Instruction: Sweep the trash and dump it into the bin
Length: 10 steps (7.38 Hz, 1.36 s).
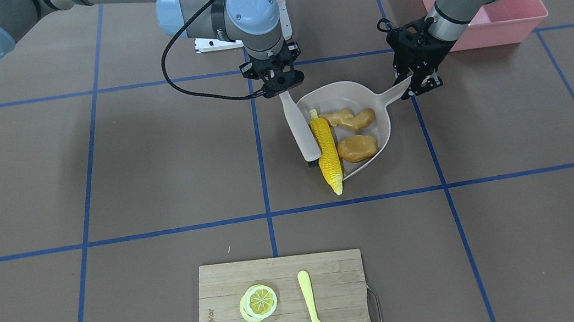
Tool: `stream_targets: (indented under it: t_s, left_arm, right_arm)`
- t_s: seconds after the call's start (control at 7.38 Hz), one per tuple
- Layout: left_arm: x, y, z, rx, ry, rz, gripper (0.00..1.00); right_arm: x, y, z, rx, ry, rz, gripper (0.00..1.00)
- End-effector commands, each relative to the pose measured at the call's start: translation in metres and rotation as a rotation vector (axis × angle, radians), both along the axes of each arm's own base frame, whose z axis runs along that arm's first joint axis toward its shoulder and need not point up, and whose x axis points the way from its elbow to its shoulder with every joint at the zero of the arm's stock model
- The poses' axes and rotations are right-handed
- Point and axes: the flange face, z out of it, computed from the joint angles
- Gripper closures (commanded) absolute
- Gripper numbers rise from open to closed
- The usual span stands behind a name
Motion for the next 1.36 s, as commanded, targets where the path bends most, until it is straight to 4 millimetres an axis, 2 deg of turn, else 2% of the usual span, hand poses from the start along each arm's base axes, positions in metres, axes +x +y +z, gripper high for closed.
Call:
stream_targets:
  t_s: [0.0,0.27,0.54,0.95,1.22]
  left_arm:
    - [0.000,0.000,0.000,0.001,-0.001,0.001,0.97]
    - [0.000,0.000,0.001,-0.001,-0.003,0.001,0.98]
    - [0.000,0.000,0.001,0.000,-0.002,0.001,1.00]
    - [0.000,-0.001,0.000,0.006,-0.003,-0.010,1.00]
    - [-0.002,0.000,-0.005,0.013,0.008,-0.011,1.00]
  right_arm:
    - [-0.004,0.009,-0.014,0.013,-0.068,-0.026,1.00]
    - [-0.001,0.012,-0.024,-0.012,-0.128,-0.013,1.00]
    - [0.000,0.013,-0.022,-0.027,-0.130,-0.005,1.00]
    - [0.004,0.014,0.009,-0.045,-0.097,-0.023,1.00]
    - [0.014,0.004,0.021,-0.045,-0.089,-0.008,1.00]
